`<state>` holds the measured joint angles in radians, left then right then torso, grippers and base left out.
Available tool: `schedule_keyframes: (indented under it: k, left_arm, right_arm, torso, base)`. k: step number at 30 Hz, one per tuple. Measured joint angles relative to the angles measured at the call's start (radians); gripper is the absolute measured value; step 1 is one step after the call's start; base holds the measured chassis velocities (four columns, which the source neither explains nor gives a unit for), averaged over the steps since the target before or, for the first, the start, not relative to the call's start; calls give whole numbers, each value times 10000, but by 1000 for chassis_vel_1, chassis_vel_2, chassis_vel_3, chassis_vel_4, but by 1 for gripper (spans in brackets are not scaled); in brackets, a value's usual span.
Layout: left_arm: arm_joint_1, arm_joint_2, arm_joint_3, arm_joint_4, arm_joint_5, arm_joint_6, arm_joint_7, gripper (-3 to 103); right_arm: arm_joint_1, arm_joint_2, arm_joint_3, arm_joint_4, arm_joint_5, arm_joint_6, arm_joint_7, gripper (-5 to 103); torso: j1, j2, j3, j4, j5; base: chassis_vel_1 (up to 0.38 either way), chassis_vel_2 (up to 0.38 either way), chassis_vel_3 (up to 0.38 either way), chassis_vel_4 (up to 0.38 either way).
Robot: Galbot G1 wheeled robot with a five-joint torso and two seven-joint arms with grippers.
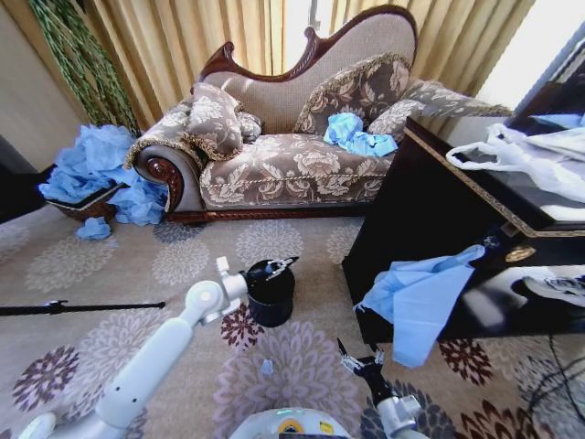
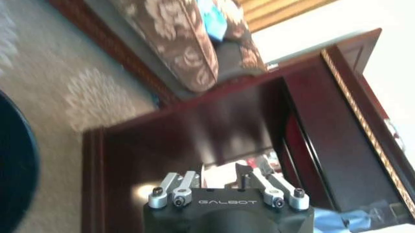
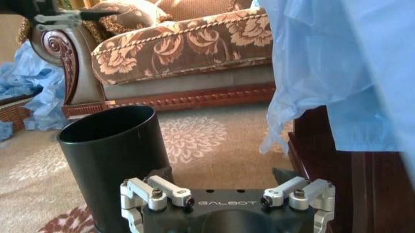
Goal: Place a garbage bag over the trash bin.
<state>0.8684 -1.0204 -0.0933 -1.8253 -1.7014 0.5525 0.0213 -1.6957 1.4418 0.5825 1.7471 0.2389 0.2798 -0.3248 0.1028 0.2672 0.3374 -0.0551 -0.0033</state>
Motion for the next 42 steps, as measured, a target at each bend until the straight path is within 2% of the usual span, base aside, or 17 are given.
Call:
schedule_keyframes:
  k: [2,4,5,6,7,8,10,11,12,14,18,21,24,25,32,38,42]
  left_arm:
    - [-136,-183,265,108,89,60,-78,41]
    - [-412,-459,914,332,1000,206,-165,52]
    - [-540,-537,1227,448,1730,253,-101,52]
    - [-540,-537,1227,448,1730,253,-101,52]
    - [-659,-596,1570,563,2633,278,71,62]
    - [-751,-634,1857,664,3466,280,260,62]
    - [-906,-684,2325,900,5022,144,752,73]
    - [-906,-684,2325,900,5022,144,752,73]
    - [-1019,-714,2636,1055,5988,6,1036,78]
    - [-1125,-827,2916,1173,6369,-87,1166,89]
    - [-1235,-1115,3160,1375,6259,-186,1184,98]
    - [-1273,-1435,3324,1595,5750,-185,1049,100]
    - [-1250,-2105,3443,2040,4419,-128,391,100]
    - [-1250,-2105,3443,2040,4419,-128,391,100]
    - [-1208,-3388,2891,3295,2544,-80,-814,100]
    - [-1307,-3806,2691,3979,2335,116,-930,100]
    - [-1419,-3827,2929,4460,3126,197,-378,100]
  right_arm:
    - [-11,16,4,-5,0,10,0,100]
    - [-12,38,0,-24,-3,29,0,100]
    - [-9,42,-4,-28,-5,30,0,100]
    - [-9,42,-4,-28,-5,30,0,100]
    - [2,45,-8,-28,-6,30,0,100]
    - [12,44,-8,-28,-6,30,7,100]
    - [33,41,-7,-28,-5,30,14,100]
    - [33,41,-7,-28,-5,30,14,100]
    - [42,39,-1,-28,-2,30,17,100]
    - [41,40,6,-28,7,30,26,100]
    - [28,54,12,-74,7,41,28,100]
    - [22,76,7,-109,-6,59,29,100]
    - [25,119,-15,-135,-42,76,29,100]
    - [25,119,-15,-135,-42,76,29,100]
    - [15,122,-16,-163,-87,93,38,100]
    - [-4,104,-5,-190,-91,133,42,100]
    - [6,109,-9,-201,-91,139,58,100]
  torso:
    - [0,0,0,-1,0]
    - [0,0,0,-5,-2]
    - [0,0,0,-4,0]
    - [0,0,0,-4,0]
    - [0,0,0,-3,2]
    - [0,0,0,-1,0]
    - [0,0,0,-2,-1]
    - [0,0,0,-2,-1]
    - [0,0,0,-1,0]
    - [0,0,0,-1,-2]
    - [0,0,0,-1,1]
    - [0,0,0,0,0]
    - [0,0,0,-3,1]
    - [0,0,0,-3,1]
    - [0,0,0,-1,0]
    - [0,0,0,-2,0]
    - [0,2,0,-1,-1]
  base:
    - [0,0,0,0]
    - [0,0,0,0]
    - [0,0,0,0]
    - [0,0,0,0]
    - [0,0,0,0]
    - [0,0,0,0]
    - [0,0,0,0]
    - [0,0,0,0]
    - [0,0,0,0]
    - [0,0,0,0]
    - [0,0,0,0]
    - [0,0,0,0]
    - [0,0,0,0]
    - [0,0,0,0]
    - [0,0,0,0]
    - [0,0,0,0]
    - [0,0,0,0]
